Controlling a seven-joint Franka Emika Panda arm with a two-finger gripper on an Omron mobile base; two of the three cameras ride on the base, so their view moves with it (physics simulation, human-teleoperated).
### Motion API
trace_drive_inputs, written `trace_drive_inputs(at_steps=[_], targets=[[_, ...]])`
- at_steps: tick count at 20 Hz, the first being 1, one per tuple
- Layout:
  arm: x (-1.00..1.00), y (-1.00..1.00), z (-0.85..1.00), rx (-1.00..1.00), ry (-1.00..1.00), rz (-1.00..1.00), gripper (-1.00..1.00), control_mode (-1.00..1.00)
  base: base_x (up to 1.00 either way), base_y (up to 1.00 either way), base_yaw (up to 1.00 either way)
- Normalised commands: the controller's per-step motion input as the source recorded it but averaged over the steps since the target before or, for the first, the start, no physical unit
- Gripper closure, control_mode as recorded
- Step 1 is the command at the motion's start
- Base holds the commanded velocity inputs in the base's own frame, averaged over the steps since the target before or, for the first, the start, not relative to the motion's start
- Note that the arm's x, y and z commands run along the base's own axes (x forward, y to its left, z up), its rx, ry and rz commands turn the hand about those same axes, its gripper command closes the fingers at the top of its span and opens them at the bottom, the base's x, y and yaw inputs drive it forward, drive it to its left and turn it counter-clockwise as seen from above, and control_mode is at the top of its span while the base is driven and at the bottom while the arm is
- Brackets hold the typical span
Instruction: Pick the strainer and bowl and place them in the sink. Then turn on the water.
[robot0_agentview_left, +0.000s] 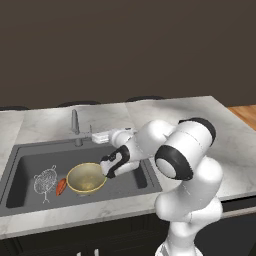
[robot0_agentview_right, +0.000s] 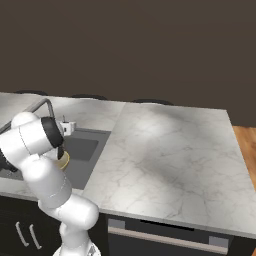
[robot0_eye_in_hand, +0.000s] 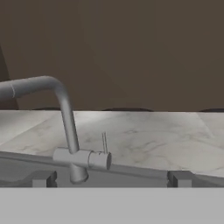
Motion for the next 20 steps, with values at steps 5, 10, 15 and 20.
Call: trace_drive_inputs(at_steps=[5,10,15,20], targets=[[0.34,0.09,-0.08,-0.02,0.00,0.00,-1.00,-1.00,0.00,0.00,0.00],[0.35,0.16,-0.10,-0.03,0.00,0.00,-1.00,-1.00,0.00,0.00,0.00],[0.22,0.27,-0.09,-0.03,0.00,0.00,-1.00,-1.00,0.00,0.00,0.00],[0.08,0.25,-0.03,0.00,0.00,0.00,-1.00,-1.00,0.00,0.00,0.00]])
